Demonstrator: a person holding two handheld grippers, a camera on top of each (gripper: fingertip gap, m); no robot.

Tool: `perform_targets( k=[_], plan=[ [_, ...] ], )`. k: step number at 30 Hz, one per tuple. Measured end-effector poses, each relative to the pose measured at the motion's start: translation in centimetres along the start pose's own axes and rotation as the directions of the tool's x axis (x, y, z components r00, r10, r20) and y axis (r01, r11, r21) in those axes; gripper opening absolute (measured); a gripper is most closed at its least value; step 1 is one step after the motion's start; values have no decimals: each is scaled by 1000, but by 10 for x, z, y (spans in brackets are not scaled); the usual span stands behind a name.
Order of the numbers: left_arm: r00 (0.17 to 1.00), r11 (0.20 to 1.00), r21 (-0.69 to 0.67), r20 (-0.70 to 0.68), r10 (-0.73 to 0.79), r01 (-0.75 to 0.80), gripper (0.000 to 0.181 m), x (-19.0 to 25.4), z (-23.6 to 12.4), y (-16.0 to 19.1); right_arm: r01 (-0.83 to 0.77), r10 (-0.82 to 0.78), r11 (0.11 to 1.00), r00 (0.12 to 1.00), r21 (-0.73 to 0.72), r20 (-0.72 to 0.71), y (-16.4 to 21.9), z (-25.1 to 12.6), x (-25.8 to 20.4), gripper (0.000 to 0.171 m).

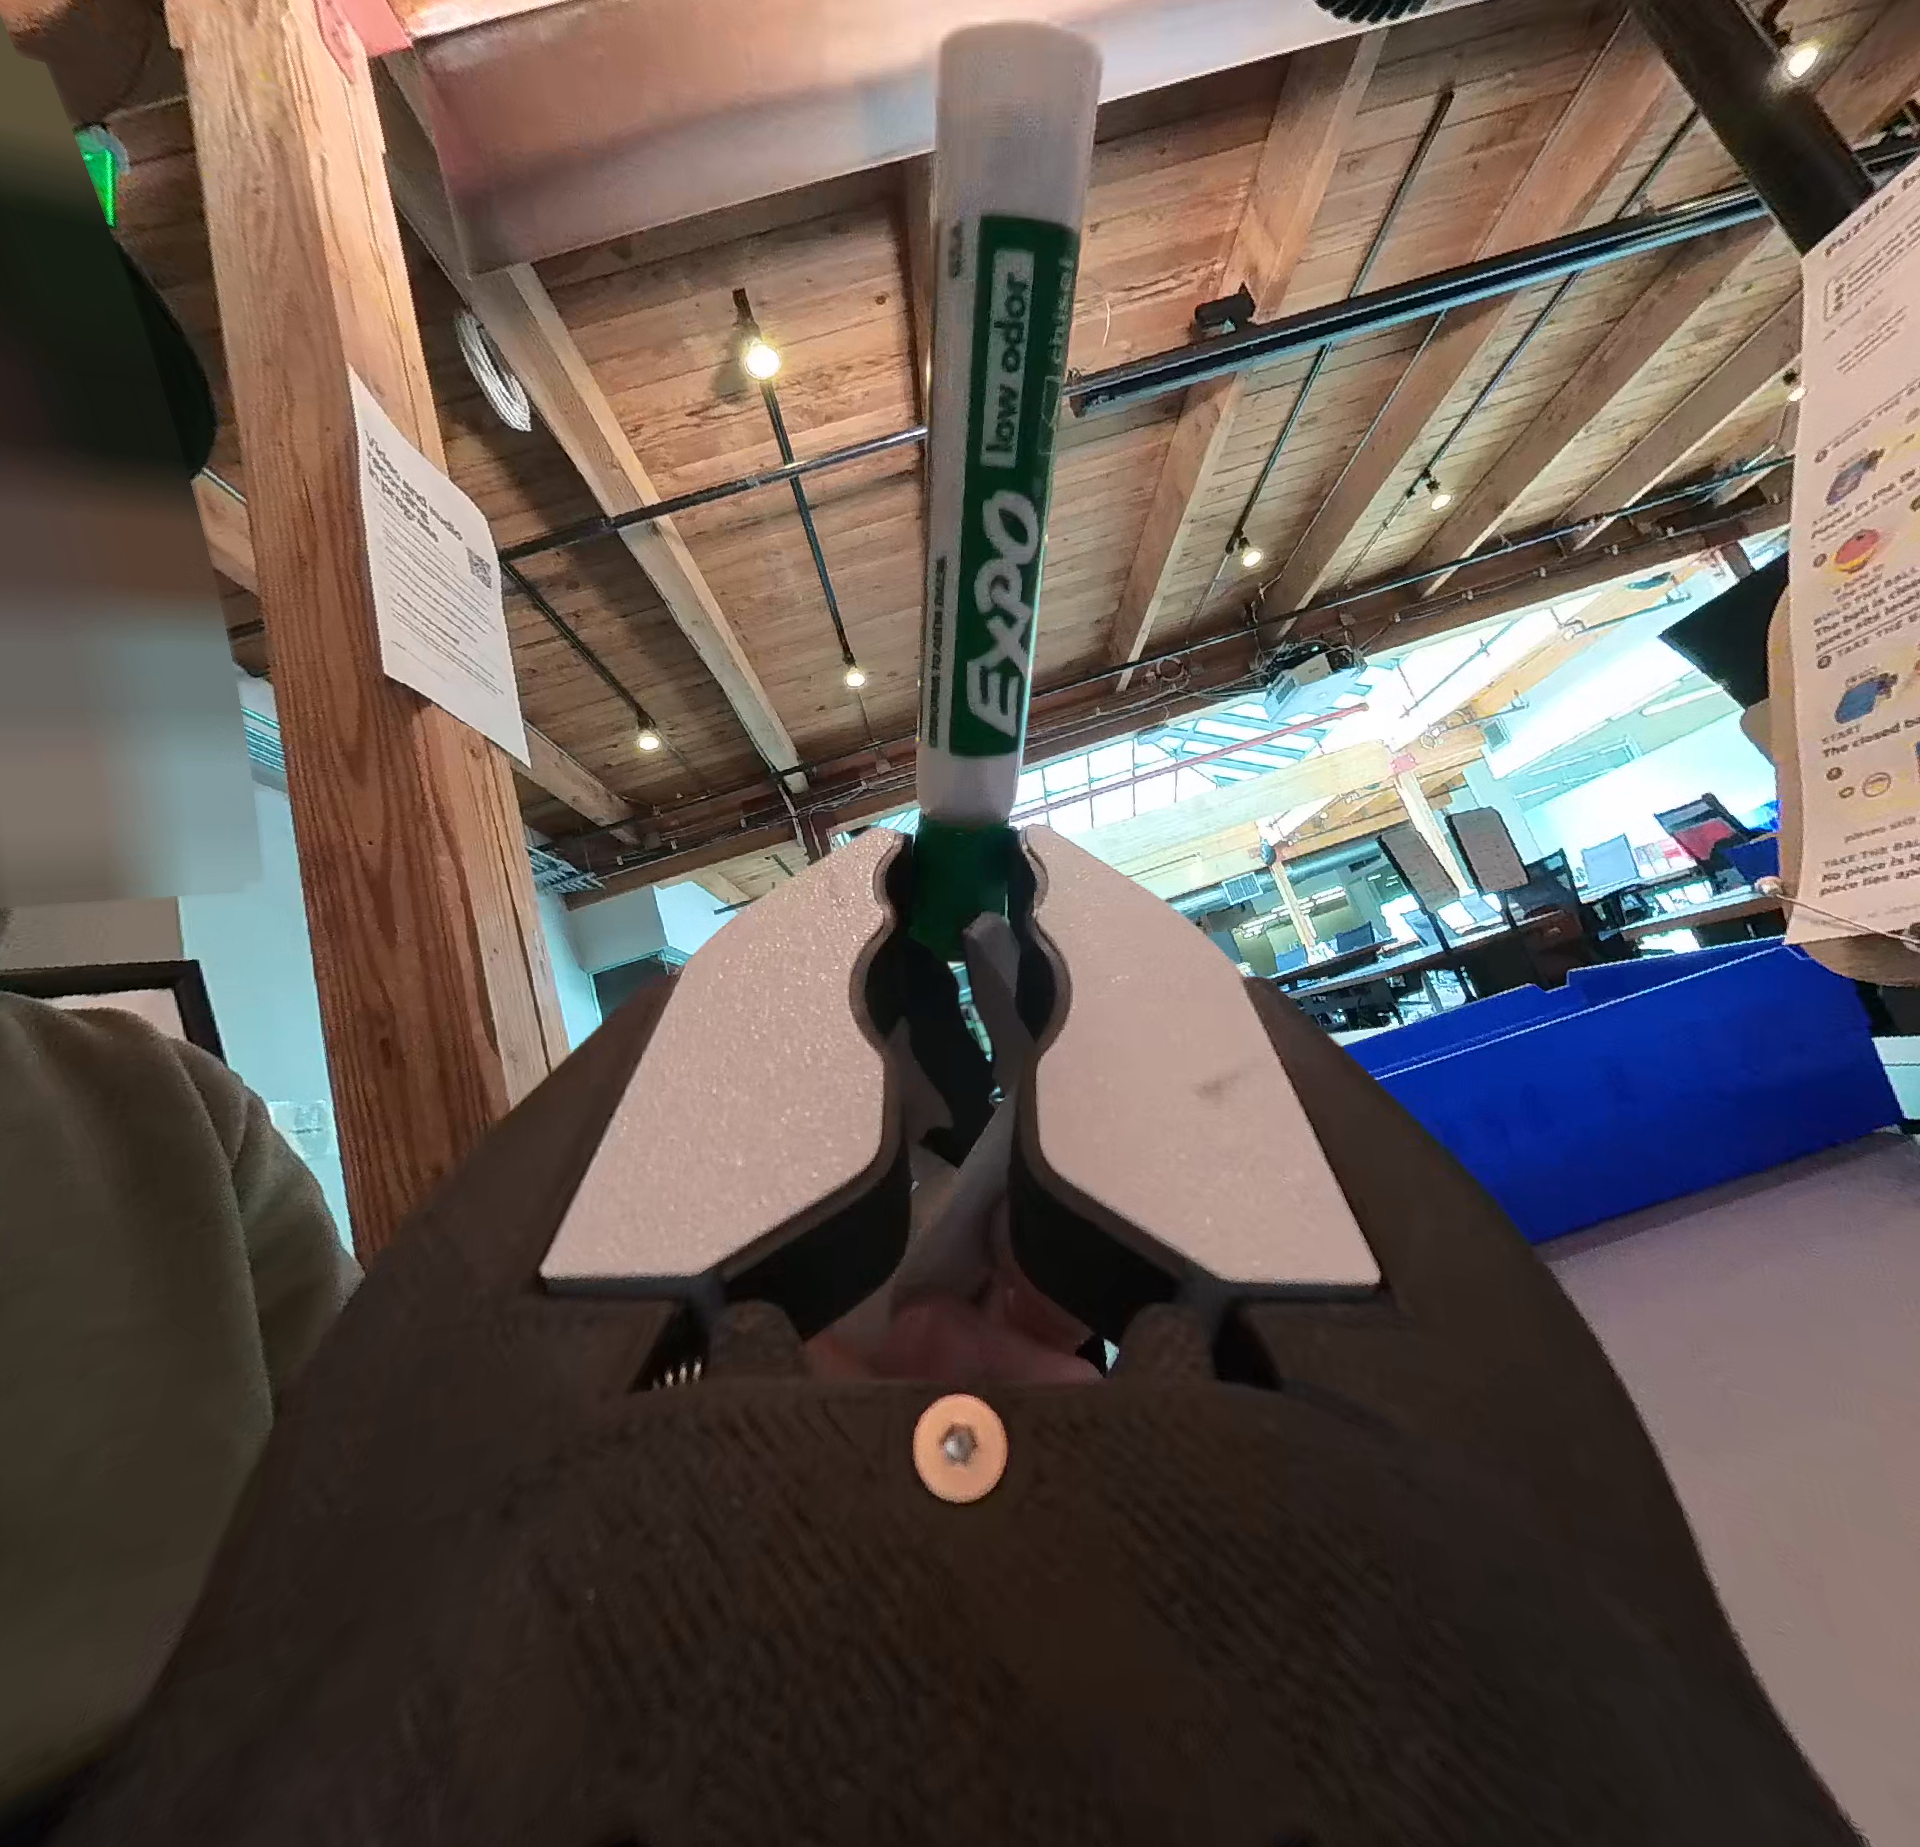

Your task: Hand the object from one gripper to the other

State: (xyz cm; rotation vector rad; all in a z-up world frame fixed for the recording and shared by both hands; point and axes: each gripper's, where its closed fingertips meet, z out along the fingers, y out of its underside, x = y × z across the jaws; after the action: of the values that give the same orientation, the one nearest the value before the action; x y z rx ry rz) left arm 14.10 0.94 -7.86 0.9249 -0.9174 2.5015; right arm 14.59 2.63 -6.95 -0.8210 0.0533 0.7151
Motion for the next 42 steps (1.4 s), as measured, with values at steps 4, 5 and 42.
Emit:
perform_targets(
  k=[4,5,42],
  plan=[
    [1000,999,36,-6,-11,12,19,-1,-2,-5,19,-19,1000,1000,-22,-7,1,0,0,18],
    [1000,999,36,3,5,-5,19,-2,-2,-5,16,-16,1000,1000,-26,-8,2,-1,1,17],
    [572,727,-506,455,683,-465,17,-21,-44,-14,498,-965,-233,-14,-835,261,11,-66,81,19]
  ],
)
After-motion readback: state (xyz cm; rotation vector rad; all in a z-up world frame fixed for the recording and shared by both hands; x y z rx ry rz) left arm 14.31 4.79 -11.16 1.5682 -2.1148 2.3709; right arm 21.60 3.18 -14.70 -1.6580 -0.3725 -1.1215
